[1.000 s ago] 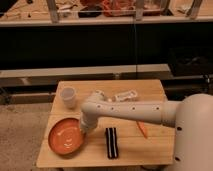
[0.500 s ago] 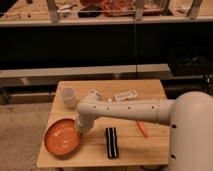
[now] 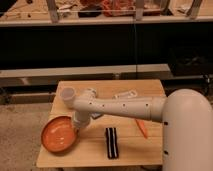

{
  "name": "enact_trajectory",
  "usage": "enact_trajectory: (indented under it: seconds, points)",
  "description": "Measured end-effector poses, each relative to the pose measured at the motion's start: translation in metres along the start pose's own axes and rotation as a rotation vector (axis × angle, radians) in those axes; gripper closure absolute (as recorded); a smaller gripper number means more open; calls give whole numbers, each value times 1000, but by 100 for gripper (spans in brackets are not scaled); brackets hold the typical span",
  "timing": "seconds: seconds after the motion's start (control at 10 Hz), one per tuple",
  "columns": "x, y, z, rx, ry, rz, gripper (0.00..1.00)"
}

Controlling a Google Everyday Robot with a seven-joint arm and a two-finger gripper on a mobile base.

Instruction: Drag the ceramic bowl in a circle

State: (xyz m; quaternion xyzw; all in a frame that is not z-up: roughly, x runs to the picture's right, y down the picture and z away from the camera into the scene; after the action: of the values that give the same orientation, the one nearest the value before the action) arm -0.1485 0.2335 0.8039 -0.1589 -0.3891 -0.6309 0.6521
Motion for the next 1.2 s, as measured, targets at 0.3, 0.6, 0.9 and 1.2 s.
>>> enact_trajectory:
  seconds: [0.3, 0.6, 0.9, 1.2]
  points:
    - [8, 38, -14, 16, -8, 50, 97]
    - [-2, 56, -20, 20, -25, 76, 97]
    - [-21, 63, -22, 21, -34, 69, 97]
    - [-19, 39, -14, 18, -35, 45, 97]
